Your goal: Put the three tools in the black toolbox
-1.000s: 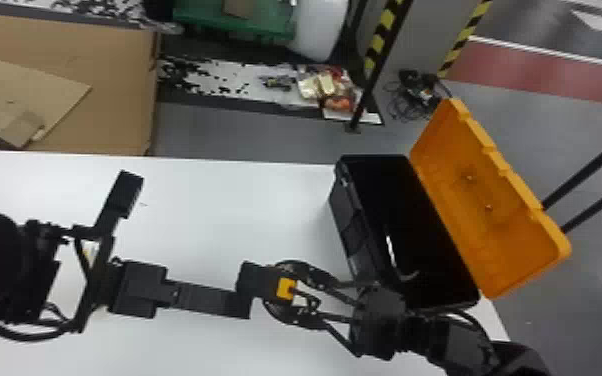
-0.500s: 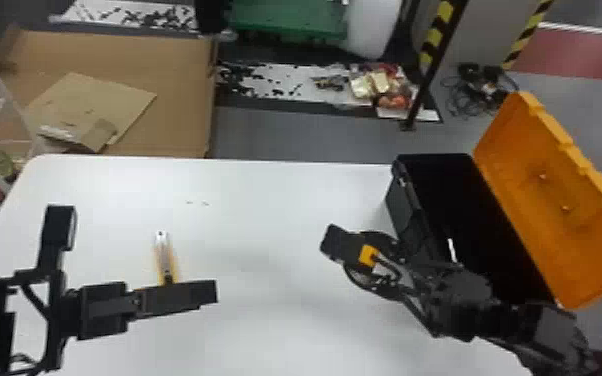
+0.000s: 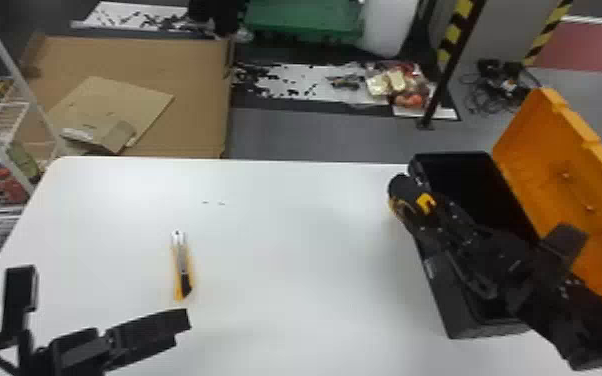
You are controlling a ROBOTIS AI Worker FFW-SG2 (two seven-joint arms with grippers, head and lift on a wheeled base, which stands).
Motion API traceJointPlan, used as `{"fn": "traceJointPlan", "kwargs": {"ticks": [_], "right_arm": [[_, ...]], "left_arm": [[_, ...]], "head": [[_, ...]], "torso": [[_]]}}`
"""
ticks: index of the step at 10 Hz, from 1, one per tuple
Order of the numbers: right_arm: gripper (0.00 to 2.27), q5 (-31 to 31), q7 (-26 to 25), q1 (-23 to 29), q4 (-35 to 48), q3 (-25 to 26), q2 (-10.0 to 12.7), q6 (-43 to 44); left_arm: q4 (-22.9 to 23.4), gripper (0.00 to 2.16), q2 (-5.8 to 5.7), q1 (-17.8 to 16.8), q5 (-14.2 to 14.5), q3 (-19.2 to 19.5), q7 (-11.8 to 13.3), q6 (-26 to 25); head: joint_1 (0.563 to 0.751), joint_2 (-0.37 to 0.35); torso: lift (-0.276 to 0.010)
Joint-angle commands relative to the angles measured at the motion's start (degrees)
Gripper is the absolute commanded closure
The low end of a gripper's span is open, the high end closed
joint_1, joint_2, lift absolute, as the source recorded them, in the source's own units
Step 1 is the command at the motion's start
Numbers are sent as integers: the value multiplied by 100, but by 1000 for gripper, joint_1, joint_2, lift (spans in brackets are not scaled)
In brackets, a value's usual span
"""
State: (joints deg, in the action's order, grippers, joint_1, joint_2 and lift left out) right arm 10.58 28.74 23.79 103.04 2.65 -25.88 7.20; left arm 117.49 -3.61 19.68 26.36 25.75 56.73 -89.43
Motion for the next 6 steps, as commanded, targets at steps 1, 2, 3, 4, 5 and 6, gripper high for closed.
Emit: {"fn": "traceJointPlan", "kwargs": {"ticks": [1,2,3,4,5,6], "right_arm": [[1588,31,-149,117,516,421,109,-1261],[1588,102,-246,223,832,658,109,-1842],[1588,163,-325,346,1113,913,127,-2281],[1592,207,-395,469,1394,1106,136,-2668],[1592,242,-474,583,1684,1282,171,-3054],[1592,277,-562,671,1834,1414,206,-3283]], "left_arm": [[-25,-2,36,71,1,53,-21,-60],[-60,-2,36,80,-8,53,-21,-60],[-86,-2,44,80,-17,44,-48,-60],[-112,-2,44,63,-26,27,-65,-60],[-121,-2,44,36,-34,0,-65,-60],[-130,-2,53,36,-34,-8,-65,-60]], "head": [[695,-111],[695,-147],[695,-167],[695,-199],[695,-226],[695,-249]], "torso": [[-55],[-55],[-55],[-55],[-55],[-55]]}}
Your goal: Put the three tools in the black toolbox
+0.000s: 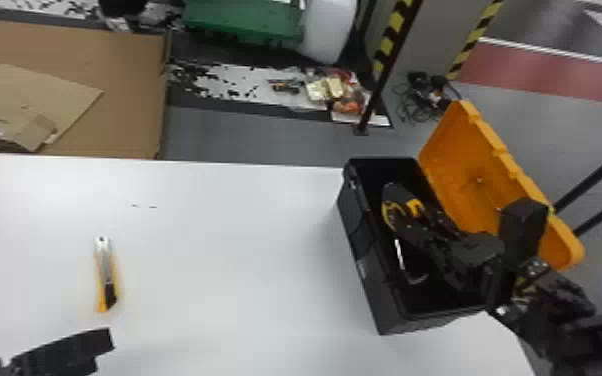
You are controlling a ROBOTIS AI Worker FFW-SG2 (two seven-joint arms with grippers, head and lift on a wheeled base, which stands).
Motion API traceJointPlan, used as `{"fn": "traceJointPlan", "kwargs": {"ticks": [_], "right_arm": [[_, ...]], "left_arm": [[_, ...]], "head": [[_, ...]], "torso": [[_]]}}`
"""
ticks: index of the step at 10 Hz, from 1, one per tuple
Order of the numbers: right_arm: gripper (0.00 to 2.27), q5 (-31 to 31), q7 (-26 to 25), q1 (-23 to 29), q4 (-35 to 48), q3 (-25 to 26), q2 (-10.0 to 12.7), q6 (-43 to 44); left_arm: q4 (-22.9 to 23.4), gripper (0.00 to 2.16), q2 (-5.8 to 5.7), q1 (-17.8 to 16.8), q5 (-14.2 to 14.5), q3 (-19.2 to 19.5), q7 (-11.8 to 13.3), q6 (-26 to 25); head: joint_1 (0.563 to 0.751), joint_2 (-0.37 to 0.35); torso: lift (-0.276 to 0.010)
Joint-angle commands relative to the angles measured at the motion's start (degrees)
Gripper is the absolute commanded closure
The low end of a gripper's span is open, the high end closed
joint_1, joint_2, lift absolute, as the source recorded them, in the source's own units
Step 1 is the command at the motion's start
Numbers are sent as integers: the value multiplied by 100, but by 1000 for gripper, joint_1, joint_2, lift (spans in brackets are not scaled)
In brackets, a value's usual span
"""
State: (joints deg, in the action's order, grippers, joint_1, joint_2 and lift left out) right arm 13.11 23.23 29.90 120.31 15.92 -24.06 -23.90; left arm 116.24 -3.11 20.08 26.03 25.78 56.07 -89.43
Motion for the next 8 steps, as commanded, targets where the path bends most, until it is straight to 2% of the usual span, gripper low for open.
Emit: {"fn": "traceJointPlan", "kwargs": {"ticks": [1,2,4,7,8], "right_arm": [[1592,43,-117,86,133,122,33,-313],[1592,-10,-161,156,142,184,33,-577],[1592,-89,-178,358,63,298,-2,-489],[1588,-203,-169,552,-51,368,-187,-542],[1359,-212,-134,578,-95,368,-231,-630]], "left_arm": [[-5,-2,4,14,-10,-11,1,-60],[-5,-2,21,93,-19,-11,-34,-60],[-5,-2,30,207,-19,24,-69,-60],[-14,-2,30,295,-10,50,-43,-60],[-14,-2,30,312,-1,59,-43,-60]], "head": [[695,-270],[695,-290],[695,-319],[695,-350],[695,-350]], "torso": [[-55],[-55],[-55],[-55],[-55]]}}
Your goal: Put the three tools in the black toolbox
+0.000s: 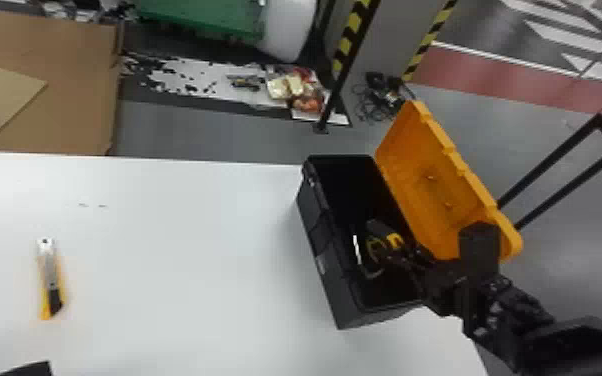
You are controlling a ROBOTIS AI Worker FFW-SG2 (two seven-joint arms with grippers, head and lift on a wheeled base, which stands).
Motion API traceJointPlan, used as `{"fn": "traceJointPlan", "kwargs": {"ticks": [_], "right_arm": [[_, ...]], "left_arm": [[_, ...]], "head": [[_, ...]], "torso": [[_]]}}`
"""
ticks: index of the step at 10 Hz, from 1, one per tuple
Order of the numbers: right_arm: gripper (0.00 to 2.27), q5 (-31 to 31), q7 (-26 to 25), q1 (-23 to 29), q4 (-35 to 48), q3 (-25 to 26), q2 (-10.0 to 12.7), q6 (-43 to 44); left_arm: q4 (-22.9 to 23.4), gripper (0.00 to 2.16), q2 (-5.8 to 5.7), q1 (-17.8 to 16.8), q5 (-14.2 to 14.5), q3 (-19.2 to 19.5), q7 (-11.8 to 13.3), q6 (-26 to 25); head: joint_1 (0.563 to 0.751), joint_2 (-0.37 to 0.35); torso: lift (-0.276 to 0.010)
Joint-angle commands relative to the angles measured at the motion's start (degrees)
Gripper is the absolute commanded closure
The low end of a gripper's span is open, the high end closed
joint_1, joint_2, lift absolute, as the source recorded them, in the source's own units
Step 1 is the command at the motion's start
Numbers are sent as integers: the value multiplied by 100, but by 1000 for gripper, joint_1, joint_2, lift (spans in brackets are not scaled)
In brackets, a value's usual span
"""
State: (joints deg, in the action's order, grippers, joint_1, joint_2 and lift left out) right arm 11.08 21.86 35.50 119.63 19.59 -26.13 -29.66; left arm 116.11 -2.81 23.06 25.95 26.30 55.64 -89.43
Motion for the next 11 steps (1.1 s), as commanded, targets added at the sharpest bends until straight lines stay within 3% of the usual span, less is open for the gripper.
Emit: {"fn": "traceJointPlan", "kwargs": {"ticks": [1,2,4,6,9,11], "right_arm": [[1004,-1,64,62,-36,0,-41,-53],[508,87,134,106,-36,0,-33,-36],[164,307,143,141,25,0,2,105],[130,579,143,229,254,80,169,193],[134,1229,169,449,1054,378,714,228],[130,1783,609,545,1185,545,1259,632]], "left_arm": [[-1,-2,0,23,6,7,0,-60],[-1,-2,8,49,6,7,-9,-60],[8,-2,17,84,6,7,-18,-60],[8,56,61,111,15,25,-35,-60],[43,63,123,111,24,33,-159,-60],[79,63,158,111,24,16,-246,-60]], "head": [[695,-350],[695,-350],[695,-350],[695,-350],[695,-342],[695,-308]], "torso": [[-55],[-55],[-55],[-55],[-55],[-55]]}}
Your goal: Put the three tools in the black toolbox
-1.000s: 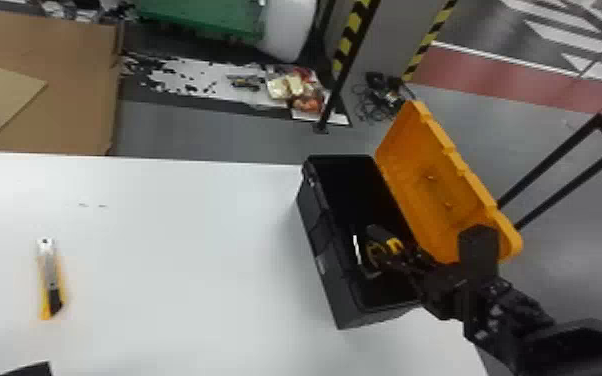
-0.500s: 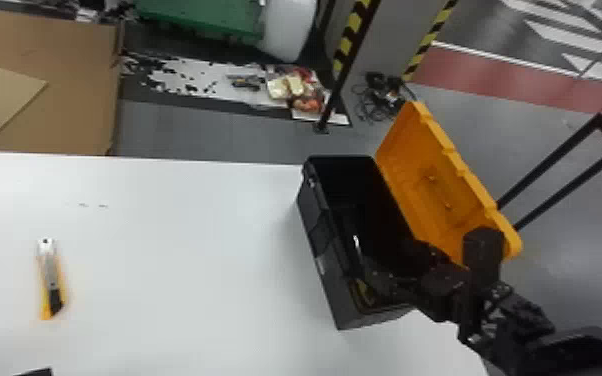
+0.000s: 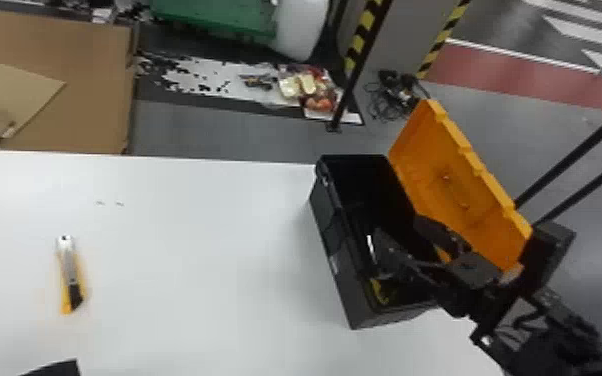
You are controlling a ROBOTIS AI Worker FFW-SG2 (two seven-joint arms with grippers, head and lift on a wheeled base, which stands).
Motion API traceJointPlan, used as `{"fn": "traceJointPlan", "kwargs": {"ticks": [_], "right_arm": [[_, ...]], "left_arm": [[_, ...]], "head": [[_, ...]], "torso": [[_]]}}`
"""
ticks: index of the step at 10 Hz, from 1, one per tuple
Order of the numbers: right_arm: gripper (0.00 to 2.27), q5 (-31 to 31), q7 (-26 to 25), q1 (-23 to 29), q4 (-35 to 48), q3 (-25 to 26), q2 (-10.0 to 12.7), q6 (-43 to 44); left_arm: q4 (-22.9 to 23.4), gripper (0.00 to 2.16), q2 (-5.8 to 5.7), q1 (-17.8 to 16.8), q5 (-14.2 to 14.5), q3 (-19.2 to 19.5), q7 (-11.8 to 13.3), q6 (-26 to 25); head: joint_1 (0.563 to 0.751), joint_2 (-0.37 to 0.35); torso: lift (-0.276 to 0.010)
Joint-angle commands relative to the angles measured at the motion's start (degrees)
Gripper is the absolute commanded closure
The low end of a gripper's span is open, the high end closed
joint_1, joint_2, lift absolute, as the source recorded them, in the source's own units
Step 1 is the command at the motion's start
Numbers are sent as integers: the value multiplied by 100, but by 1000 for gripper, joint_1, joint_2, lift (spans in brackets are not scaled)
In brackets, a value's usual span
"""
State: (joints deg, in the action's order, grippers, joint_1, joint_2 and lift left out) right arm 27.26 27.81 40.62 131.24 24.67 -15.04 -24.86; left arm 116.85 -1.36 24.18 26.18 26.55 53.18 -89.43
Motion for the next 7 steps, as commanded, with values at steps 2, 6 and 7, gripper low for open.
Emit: {"fn": "traceJointPlan", "kwargs": {"ticks": [2,6,7], "right_arm": [[134,403,330,121,15,-32,572,680],[134,561,515,288,-143,-190,862,1242],[134,534,523,306,-152,-217,897,1225]], "left_arm": [[5,70,48,17,-17,-71,-150,-60],[101,70,66,782,-263,-651,-853,4271],[49,70,66,922,-272,-800,-1090,5203]], "head": [[695,-268],[695,-215],[695,-170]], "torso": [[-55],[-55],[-55]]}}
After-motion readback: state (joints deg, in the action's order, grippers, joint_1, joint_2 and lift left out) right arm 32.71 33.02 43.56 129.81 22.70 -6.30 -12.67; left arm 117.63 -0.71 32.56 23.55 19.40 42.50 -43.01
